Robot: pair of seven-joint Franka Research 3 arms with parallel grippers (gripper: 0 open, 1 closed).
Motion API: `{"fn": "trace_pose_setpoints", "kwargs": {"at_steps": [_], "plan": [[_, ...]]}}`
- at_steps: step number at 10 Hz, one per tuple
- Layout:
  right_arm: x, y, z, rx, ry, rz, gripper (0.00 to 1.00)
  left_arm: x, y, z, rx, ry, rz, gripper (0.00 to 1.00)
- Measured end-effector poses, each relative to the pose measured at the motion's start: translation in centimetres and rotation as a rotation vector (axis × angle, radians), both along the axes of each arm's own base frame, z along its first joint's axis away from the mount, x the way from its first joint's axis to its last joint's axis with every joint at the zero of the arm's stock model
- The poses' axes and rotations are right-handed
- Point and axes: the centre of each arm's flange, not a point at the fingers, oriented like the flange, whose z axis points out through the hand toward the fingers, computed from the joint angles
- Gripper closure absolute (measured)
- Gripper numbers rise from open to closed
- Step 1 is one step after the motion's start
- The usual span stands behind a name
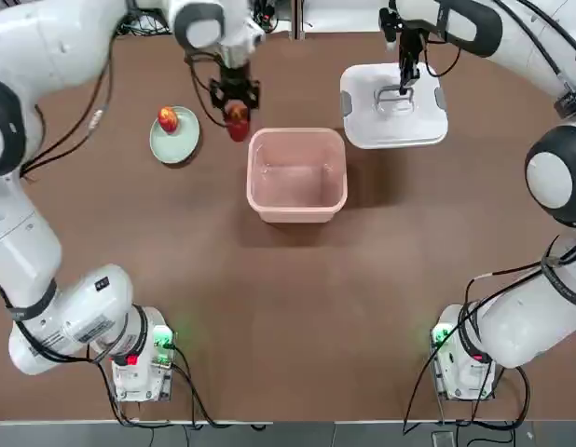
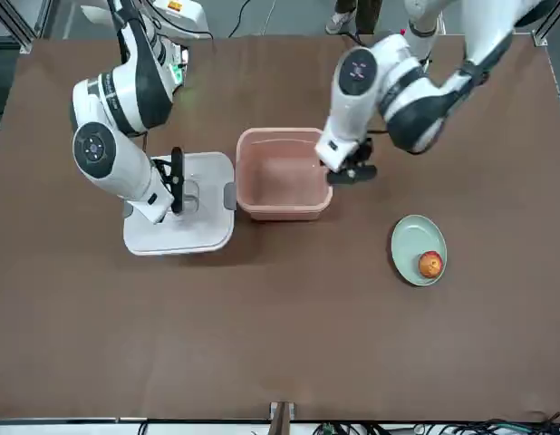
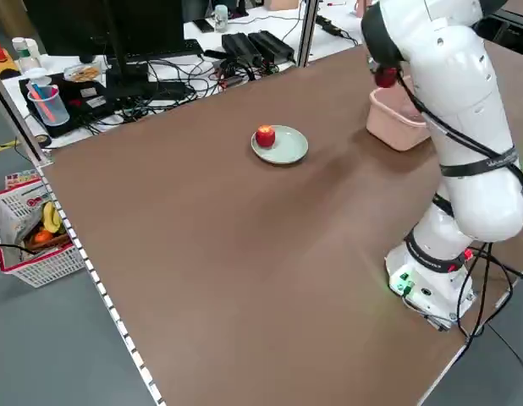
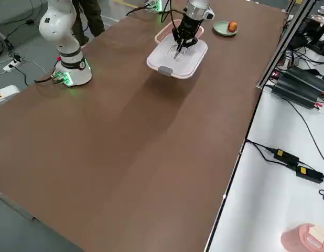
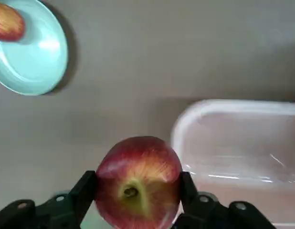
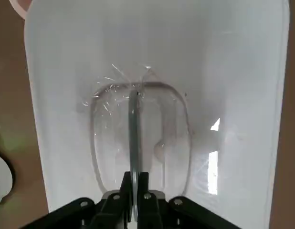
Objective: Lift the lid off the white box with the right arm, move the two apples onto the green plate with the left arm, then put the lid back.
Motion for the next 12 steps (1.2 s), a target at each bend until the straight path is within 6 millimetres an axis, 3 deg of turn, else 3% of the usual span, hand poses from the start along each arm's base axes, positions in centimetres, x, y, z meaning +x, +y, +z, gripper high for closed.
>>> {"fn": "trace_pose_setpoints", "kwargs": {"at_steps": [3,5,8,12], "plan": [[-1.0,2.2,-0.7,-0.013,0.01,-0.005,0.93,5.3,9.4,-1.9,0.039,-0.029,-0.018,0.24],[-2.3,5.1,-1.0,-0.015,0.016,-0.018,0.93,7.9,14.8,-6.3,0.026,-0.056,-0.003,0.24],[-4.8,10.2,-1.7,0.005,0.016,-0.036,0.93,9.4,20.0,-13.5,0.039,-0.069,0.038,0.24],[-10.6,19.9,-3.9,0.026,-0.02,-0.041,0.93,9.8,24.3,-18.6,0.058,-0.09,0.064,0.24]]}}
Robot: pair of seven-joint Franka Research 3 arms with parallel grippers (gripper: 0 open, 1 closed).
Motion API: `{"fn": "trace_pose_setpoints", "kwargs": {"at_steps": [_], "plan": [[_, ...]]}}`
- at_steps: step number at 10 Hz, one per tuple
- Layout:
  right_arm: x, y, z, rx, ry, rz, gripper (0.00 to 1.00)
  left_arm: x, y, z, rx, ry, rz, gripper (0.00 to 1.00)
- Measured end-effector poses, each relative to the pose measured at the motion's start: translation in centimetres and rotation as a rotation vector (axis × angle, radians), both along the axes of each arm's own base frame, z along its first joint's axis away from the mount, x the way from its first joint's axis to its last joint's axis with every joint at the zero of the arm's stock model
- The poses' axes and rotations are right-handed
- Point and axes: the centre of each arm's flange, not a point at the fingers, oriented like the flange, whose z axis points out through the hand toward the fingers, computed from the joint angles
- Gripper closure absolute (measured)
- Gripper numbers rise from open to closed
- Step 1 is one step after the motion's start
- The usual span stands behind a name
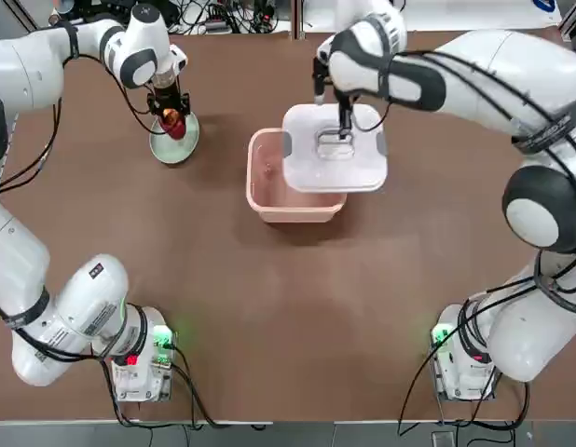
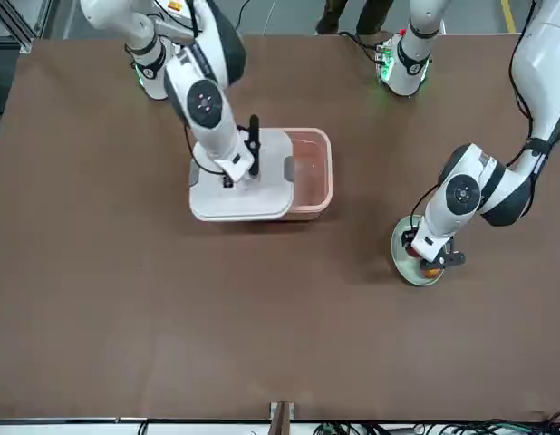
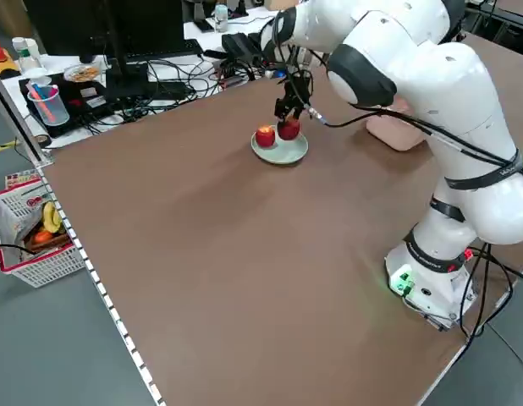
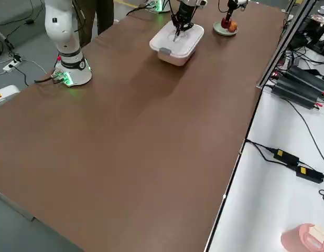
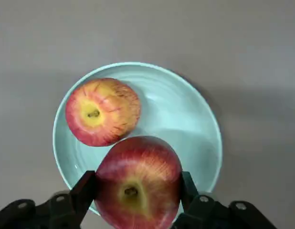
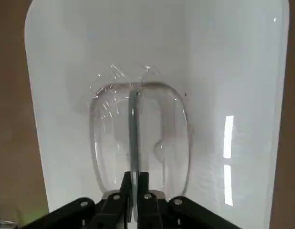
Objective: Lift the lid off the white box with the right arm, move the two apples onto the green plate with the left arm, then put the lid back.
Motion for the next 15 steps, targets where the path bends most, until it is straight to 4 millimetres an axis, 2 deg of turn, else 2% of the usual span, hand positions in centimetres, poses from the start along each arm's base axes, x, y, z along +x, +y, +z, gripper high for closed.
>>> {"fn": "trace_pose_setpoints", "kwargs": {"at_steps": [2,6,8,9,10,13,15], "plan": [[-1.9,2.7,-1.2,0.002,-0.006,0.013,0.93,-0.4,-0.2,-0.7,-0.013,-0.003,-0.007,0.24],[-4.0,6.1,-3.4,-0.008,-0.006,0.071,0.93,-0.9,-1.1,-1.1,-0.024,-0.004,-0.026,0.23],[-4.2,7.3,-3.7,-0.008,-0.013,0.074,0.93,-0.7,-0.9,-1.0,-0.025,-0.009,-0.019,0.15],[-3.8,7.8,-3.4,-0.002,-0.022,0.068,0.93,-0.3,-0.6,-0.7,-0.027,-0.018,-0.011,0.04],[-3.5,8.5,-3.2,0.003,-0.032,0.061,0.93,0.4,-0.2,-0.1,-0.028,-0.033,0.001,0.01],[-3.3,9.8,-4.0,-0.004,-0.035,0.05,0.93,3.0,1.8,2.5,-0.015,-0.079,0.046,0.01],[-4.1,10.6,-4.2,-0.014,-0.034,0.036,0.93,3.7,1.9,3.4,0.002,-0.079,0.049,0.01]]}}
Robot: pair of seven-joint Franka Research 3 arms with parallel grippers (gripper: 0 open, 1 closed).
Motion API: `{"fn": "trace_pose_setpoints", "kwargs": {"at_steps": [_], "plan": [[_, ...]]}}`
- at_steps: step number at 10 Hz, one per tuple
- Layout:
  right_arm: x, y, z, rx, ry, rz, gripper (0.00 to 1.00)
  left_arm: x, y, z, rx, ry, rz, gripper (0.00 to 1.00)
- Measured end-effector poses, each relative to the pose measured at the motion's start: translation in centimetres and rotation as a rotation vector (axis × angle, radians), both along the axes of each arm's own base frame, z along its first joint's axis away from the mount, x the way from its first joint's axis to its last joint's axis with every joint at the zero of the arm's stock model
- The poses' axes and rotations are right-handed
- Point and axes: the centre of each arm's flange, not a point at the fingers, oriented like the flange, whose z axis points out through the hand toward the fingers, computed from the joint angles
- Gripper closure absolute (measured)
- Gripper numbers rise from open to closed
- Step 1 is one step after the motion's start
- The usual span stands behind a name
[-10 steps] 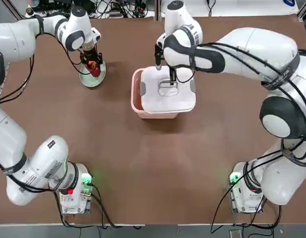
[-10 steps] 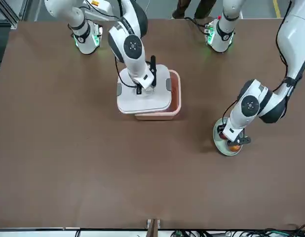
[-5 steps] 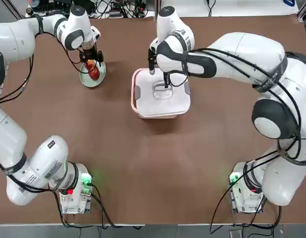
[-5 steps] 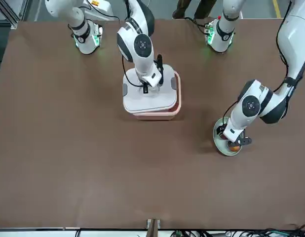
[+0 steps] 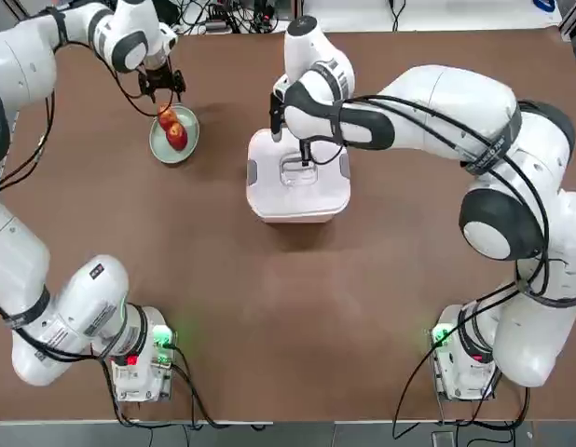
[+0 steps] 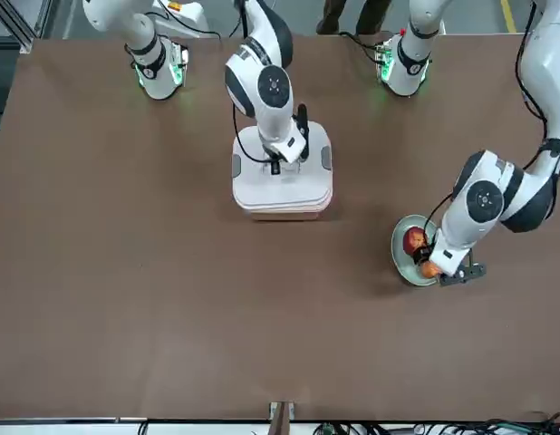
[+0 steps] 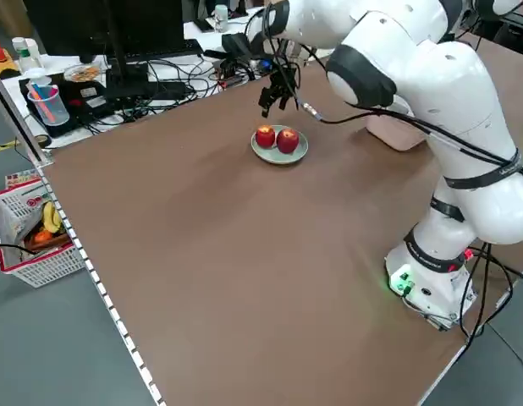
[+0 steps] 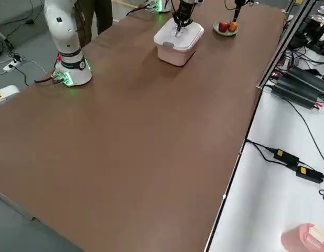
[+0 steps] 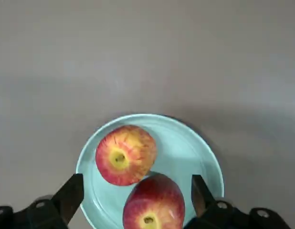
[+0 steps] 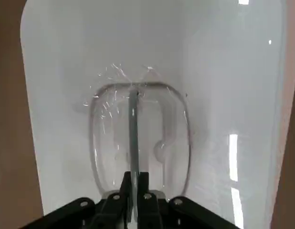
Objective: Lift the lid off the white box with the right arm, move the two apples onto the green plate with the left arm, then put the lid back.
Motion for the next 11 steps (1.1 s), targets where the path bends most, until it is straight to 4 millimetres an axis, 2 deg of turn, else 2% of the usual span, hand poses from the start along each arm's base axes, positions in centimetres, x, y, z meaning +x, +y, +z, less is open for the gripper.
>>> {"fn": "trace_pose_setpoints", "kwargs": {"at_steps": [1,2,4,6,9,11], "plan": [[-0.5,0.5,-0.1,-0.004,-0.001,-0.01,0.93,-0.3,-0.2,0.1,0.024,0.028,-0.003,0.01],[-0.8,0.7,-0.3,-0.013,-0.001,-0.021,0.93,-0.3,-0.7,1.3,0.036,0.054,0.001,0.01],[-0.6,0.7,-0.3,-0.017,-0.006,-0.037,0.93,0.2,-2.8,6.1,0.008,0.098,-0.001,0.01],[-0.4,0.6,-0.3,-0.018,-0.007,-0.04,0.93,0.3,-4.2,9.1,-0.026,0.142,-0.014,0.01],[-0.3,0.5,-0.3,-0.021,-0.009,-0.06,0.93,0.0,-4.8,14.5,-0.064,0.139,-0.082,0.01],[-0.2,0.6,-0.3,-0.028,-0.011,-0.101,0.91,-0.5,-3.8,17.6,-0.069,0.116,-0.159,0.01]]}}
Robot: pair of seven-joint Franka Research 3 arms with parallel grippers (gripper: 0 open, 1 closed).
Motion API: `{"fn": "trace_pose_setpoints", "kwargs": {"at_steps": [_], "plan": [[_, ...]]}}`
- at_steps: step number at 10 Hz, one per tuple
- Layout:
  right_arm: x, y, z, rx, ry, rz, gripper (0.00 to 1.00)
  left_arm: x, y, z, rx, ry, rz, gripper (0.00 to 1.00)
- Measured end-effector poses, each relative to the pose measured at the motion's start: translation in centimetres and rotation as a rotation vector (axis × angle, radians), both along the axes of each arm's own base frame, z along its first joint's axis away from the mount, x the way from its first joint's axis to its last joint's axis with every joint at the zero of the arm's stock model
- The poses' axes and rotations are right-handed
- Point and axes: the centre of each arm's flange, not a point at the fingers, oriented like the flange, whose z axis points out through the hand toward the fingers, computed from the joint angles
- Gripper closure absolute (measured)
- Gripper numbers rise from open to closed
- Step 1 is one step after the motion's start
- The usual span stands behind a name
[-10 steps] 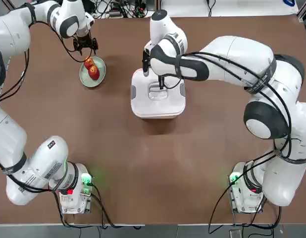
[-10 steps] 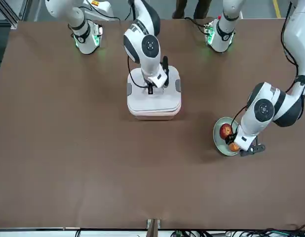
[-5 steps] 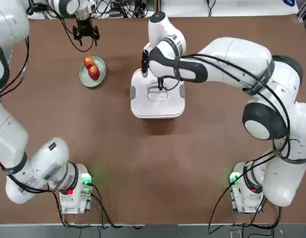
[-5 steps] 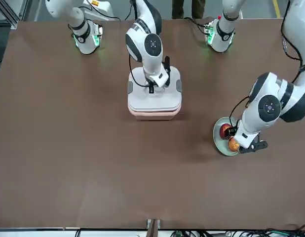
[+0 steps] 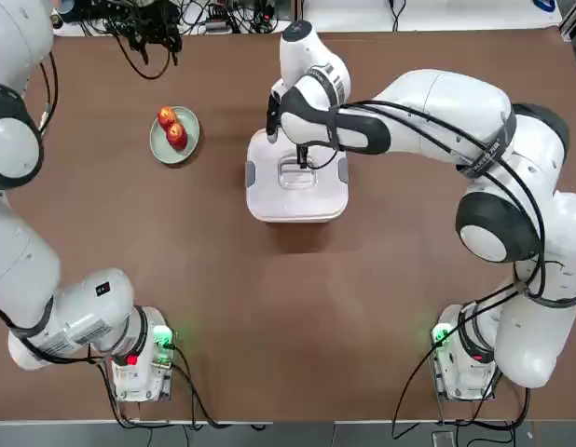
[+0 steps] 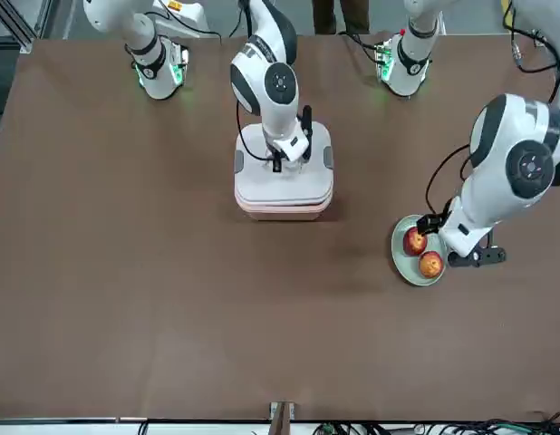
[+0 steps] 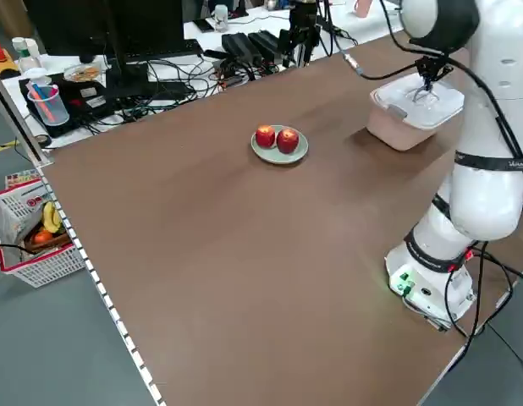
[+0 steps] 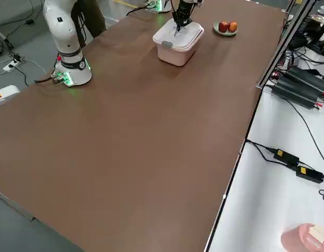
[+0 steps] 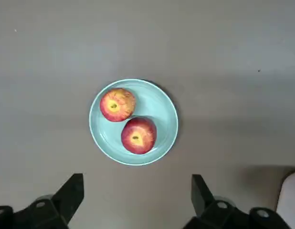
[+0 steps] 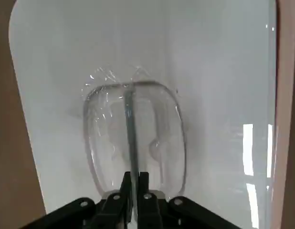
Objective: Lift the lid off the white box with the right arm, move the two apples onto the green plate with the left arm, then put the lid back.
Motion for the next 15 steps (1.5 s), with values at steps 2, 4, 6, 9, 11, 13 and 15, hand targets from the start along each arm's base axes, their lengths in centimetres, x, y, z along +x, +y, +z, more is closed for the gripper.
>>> {"fn": "trace_pose_setpoints", "kwargs": {"at_steps": [2,4,6,9,11,13,15], "plan": [[0.3,-0.3,-0.6,-0.013,0.0,-0.016,0.66,-0.3,1.8,1.9,0.016,-0.016,-0.055,0.01],[0.7,-0.5,-0.9,-0.02,-0.006,-0.012,0.36,-1.3,2.9,3.9,0.036,0.007,-0.093,0.01],[1.1,-0.8,-0.7,-0.018,-0.01,-0.007,0.07,-3.3,3.9,7.3,0.024,0.022,-0.133,0.01],[2.1,-1.1,0.1,-0.004,-0.024,-0.02,0.0,-6.9,5.3,13.3,-0.006,0.039,-0.185,0.01],[2.9,-1.2,1.1,0.01,-0.038,-0.032,0.0,-8.0,5.4,15.6,-0.009,0.072,-0.182,0.01],[4.6,-2.4,1.9,0.016,-0.051,-0.086,0.0,-8.3,5.3,16.3,-0.011,0.081,-0.18,0.01],[6.8,-4.2,3.4,0.025,-0.071,-0.151,0.0,-8.4,4.9,16.7,-0.039,0.074,-0.168,0.0]]}}
